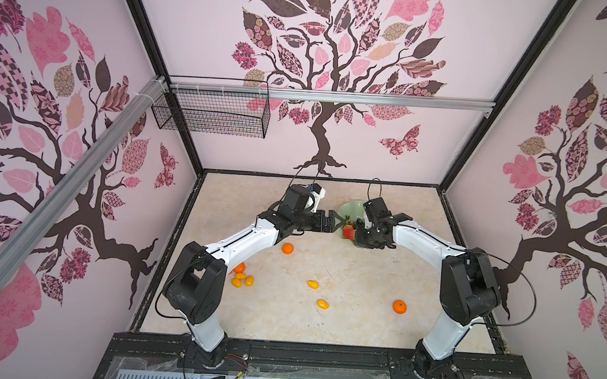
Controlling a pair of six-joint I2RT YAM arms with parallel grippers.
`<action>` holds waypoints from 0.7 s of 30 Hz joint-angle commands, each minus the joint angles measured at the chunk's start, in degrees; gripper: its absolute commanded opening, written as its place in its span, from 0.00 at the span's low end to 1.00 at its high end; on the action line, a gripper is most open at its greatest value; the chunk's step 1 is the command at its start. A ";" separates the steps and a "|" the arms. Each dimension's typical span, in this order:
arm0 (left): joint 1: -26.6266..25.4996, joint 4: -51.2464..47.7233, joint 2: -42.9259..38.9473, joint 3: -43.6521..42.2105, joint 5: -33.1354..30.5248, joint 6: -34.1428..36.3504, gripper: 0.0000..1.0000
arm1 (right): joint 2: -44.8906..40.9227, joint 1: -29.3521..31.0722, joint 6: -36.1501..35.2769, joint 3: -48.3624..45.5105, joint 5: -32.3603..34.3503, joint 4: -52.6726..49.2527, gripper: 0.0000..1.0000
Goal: Place and organize the fake fruits in the fruit bowl
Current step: 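Open the right gripper over the bowl, releasing the red-and-yellow strawberry, then move the right gripper to the small orange tangerine nearer the robot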
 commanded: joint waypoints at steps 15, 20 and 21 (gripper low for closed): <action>-0.77 -0.86 -0.80 0.29 -0.39 3.74 0.98 | -10.53 -0.49 -2.70 0.12 -1.55 -2.78 0.09; -6.67 -4.68 -2.83 0.75 -4.20 10.35 0.98 | -20.36 -0.53 -0.50 -7.69 4.45 -7.01 0.16; -8.05 -4.83 -3.09 0.55 -4.41 11.18 0.98 | -22.60 -0.53 0.41 -9.71 5.74 -8.07 0.18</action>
